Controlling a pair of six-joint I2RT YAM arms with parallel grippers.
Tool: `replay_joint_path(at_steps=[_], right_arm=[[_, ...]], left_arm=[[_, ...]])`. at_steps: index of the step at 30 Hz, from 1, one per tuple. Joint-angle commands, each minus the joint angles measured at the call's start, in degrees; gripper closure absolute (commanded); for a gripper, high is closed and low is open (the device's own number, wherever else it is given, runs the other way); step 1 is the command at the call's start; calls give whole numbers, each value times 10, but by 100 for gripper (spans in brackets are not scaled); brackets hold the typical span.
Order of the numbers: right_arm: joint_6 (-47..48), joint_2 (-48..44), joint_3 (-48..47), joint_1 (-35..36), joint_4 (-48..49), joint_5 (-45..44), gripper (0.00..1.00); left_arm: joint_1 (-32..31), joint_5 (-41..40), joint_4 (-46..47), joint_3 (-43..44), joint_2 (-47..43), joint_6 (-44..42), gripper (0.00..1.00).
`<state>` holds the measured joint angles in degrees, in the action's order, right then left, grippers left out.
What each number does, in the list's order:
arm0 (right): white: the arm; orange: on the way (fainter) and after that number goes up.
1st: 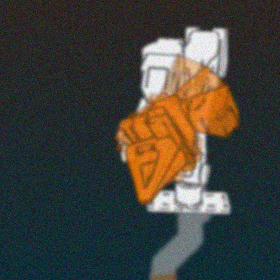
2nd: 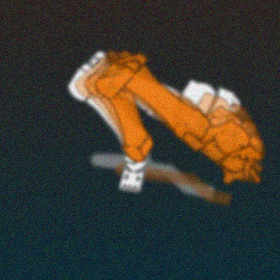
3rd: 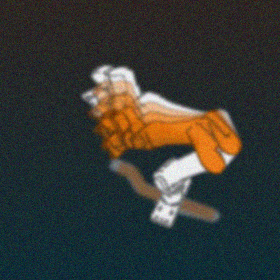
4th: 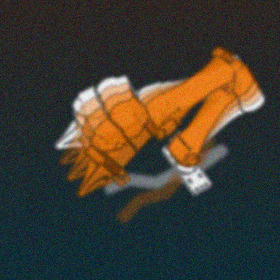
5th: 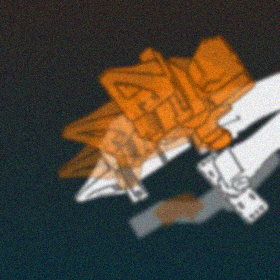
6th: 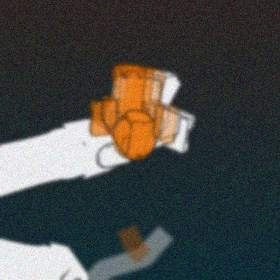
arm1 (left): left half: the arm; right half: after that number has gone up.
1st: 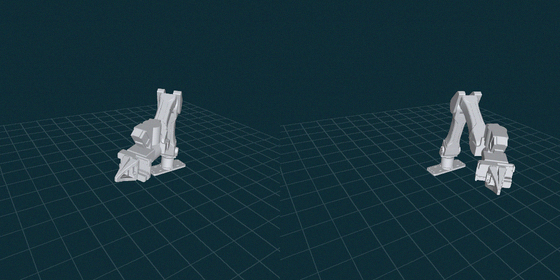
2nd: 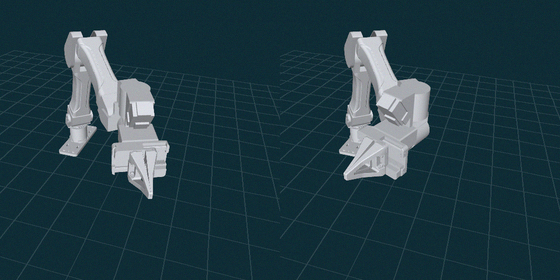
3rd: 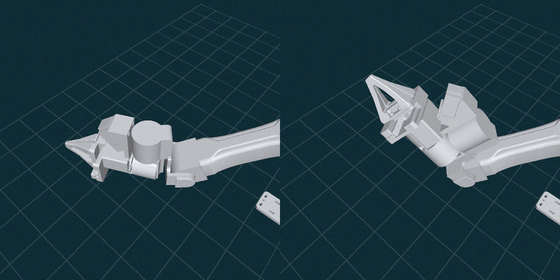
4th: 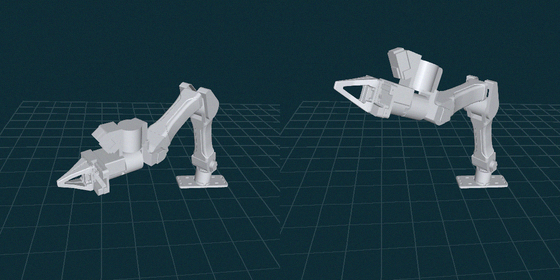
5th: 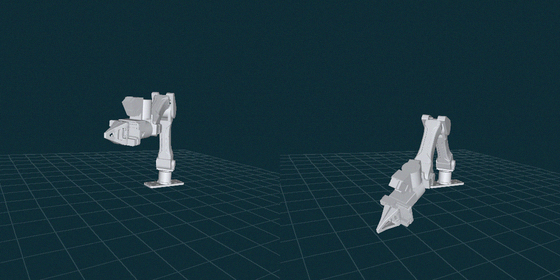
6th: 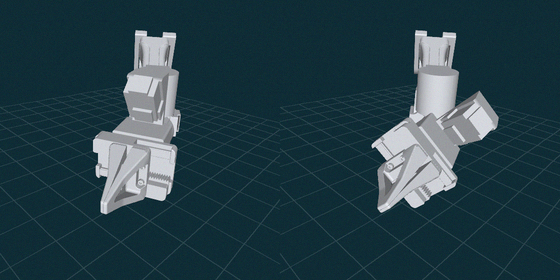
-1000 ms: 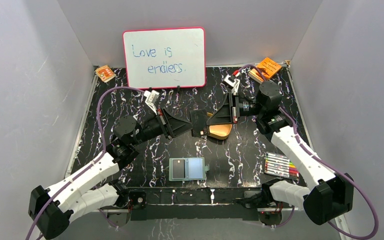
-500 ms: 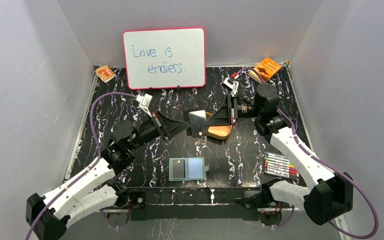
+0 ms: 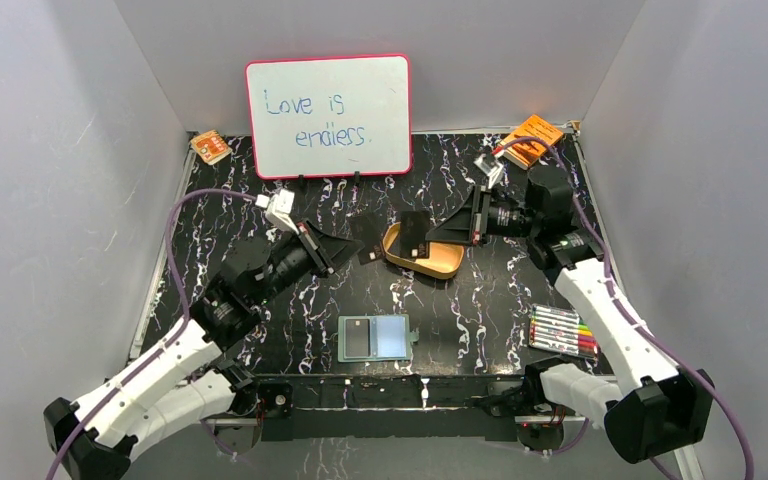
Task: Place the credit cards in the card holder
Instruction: Pick up the credit card from the storage box, then place the credit card in the storage box.
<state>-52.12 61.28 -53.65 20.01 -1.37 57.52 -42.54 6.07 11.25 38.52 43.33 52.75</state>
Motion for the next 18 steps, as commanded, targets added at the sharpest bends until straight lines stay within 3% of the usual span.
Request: replay_joint_path(at_steps=[1,6,14,18], right_arm=[[159,-29,-79,-23,-238,-168,100],[200,-43,-77,-23,-379,-349,100],[200,-98,-17,-23,-382,-360,100],[200,-125,-2,-23,-381,-363,100]], left_arm=[[1,-92,-157,90,51,-95,100],[3,-34,-229,192,244,-172,100],[37,57,-244,344,498,-219,100],[63,86,-216,373,578,-193,100]])
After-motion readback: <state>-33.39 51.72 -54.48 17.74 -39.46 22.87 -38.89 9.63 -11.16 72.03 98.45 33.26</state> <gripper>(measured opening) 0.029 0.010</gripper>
